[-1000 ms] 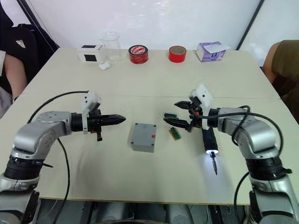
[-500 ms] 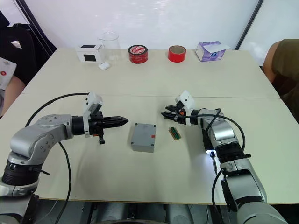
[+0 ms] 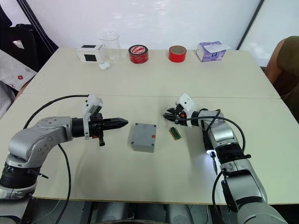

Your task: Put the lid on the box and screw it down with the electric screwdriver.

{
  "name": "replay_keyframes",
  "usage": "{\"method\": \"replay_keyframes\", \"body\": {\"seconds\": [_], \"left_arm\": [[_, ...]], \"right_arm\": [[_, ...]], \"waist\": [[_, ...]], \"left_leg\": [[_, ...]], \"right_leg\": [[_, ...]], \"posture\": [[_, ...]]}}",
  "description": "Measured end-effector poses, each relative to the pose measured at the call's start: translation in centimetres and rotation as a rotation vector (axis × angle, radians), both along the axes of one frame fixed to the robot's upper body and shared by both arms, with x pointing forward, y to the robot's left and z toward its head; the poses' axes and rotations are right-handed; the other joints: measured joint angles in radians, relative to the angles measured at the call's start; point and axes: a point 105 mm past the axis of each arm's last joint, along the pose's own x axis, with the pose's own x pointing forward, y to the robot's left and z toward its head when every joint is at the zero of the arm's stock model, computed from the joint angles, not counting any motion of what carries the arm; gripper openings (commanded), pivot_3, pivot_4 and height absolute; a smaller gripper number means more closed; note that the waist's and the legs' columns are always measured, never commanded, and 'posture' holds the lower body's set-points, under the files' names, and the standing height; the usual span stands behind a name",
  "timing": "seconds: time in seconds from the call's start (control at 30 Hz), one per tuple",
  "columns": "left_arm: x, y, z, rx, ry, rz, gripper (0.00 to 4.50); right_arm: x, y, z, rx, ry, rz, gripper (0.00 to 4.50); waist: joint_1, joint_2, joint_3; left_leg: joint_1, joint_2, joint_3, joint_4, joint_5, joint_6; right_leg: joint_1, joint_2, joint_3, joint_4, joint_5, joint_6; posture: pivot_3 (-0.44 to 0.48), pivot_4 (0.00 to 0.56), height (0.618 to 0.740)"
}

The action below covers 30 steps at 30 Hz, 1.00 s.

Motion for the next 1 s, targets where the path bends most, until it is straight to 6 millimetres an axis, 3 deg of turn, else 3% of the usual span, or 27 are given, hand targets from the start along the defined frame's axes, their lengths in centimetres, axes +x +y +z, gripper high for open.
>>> {"method": "replay_keyframes", "body": {"seconds": [0.13,0.3,0.73,1.0], "left_arm": [[0.0,0.0,0.0,-0.001,0.0,-0.002,0.0],[0.0,-0.1,0.0,-0.001,-0.001,-0.006,0.0],[0.0,0.0,0.0,0.005,-0.005,-0.004,0.0],[0.0,-0.1,-0.1,0.005,-0.005,-0.014,0.0]], "right_arm": [[0.0,0.0,0.0,0.001,0.0,-0.001,1.62],[0.1,0.0,0.1,0.007,-0.001,-0.008,0.08],[0.2,-0.1,0.1,0.01,-0.005,-0.021,0.08],[0.3,-0.6,1.1,0.05,-0.026,-0.033,0.08]], "waist": [[0.0,0.0,0.0],[0.0,0.0,0.0],[0.0,0.0,0.0],[0.0,0.0,0.0]], "left_leg": [[0.0,0.0,0.0,0.0,0.0,0.0],[0.0,0.0,0.0,0.0,0.0,0.0],[0.0,0.0,0.0,0.0,0.0,0.0],[0.0,0.0,0.0,0.0,0.0,0.0]], "right_leg": [[0.0,0.0,0.0,0.0,0.0,0.0],[0.0,0.0,0.0,0.0,0.0,0.0],[0.0,0.0,0.0,0.0,0.0,0.0],[0.0,0.0,0.0,0.0,0.0,0.0]], "posture": [[0.0,0.15,0.74],[0.0,0.15,0.74],[0.0,0.15,0.74],[0.0,0.15,0.74]]}}
